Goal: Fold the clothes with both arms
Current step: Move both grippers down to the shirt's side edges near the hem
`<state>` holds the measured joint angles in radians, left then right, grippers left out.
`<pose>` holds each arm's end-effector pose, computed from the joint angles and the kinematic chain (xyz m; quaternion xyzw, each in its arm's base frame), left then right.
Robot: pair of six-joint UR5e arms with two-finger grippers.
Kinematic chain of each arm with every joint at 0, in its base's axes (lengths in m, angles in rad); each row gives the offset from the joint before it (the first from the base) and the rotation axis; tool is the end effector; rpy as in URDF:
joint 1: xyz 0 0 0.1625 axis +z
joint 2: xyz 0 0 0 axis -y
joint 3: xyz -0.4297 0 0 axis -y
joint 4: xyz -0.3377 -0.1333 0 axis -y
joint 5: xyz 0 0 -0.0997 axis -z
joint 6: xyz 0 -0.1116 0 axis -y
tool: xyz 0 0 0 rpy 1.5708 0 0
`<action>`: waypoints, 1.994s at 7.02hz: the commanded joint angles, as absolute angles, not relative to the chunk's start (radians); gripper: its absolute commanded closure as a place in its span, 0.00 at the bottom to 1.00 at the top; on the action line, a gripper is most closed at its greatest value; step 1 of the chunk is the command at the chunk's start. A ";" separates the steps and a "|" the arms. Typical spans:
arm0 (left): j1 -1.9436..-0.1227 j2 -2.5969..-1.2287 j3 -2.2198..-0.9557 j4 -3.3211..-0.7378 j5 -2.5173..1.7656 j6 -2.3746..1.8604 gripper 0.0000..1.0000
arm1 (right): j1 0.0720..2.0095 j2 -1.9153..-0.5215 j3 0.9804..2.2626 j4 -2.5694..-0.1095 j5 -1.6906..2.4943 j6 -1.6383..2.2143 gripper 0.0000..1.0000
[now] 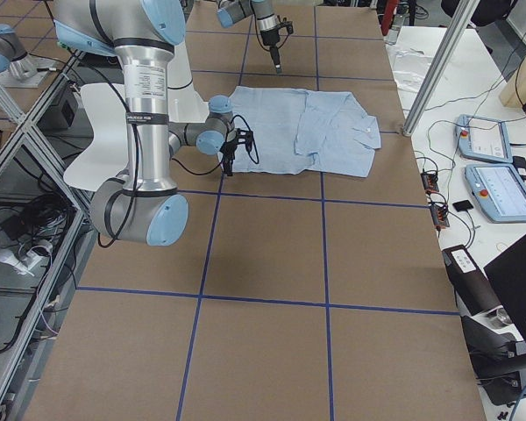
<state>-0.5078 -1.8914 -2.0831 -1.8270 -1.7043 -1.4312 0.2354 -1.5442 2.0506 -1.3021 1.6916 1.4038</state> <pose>0.3853 -0.3499 0.2833 0.1103 0.5082 -0.1223 0.8454 -0.4150 -0.2228 0.4376 0.0206 -0.3808 0.0088 0.9244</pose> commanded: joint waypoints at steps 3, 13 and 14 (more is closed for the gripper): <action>-0.509 -1.888 -2.086 -1.827 -1.703 -1.431 0.00 | 0.235 -1.539 2.045 -1.296 1.739 1.407 0.38; -0.509 -1.875 -2.092 -1.825 -1.701 -1.433 0.01 | 0.236 -1.540 2.045 -1.302 1.759 1.407 1.00; -0.509 -1.871 -2.092 -1.825 -1.703 -1.433 0.01 | 0.236 -1.539 2.049 -1.302 1.759 1.407 1.00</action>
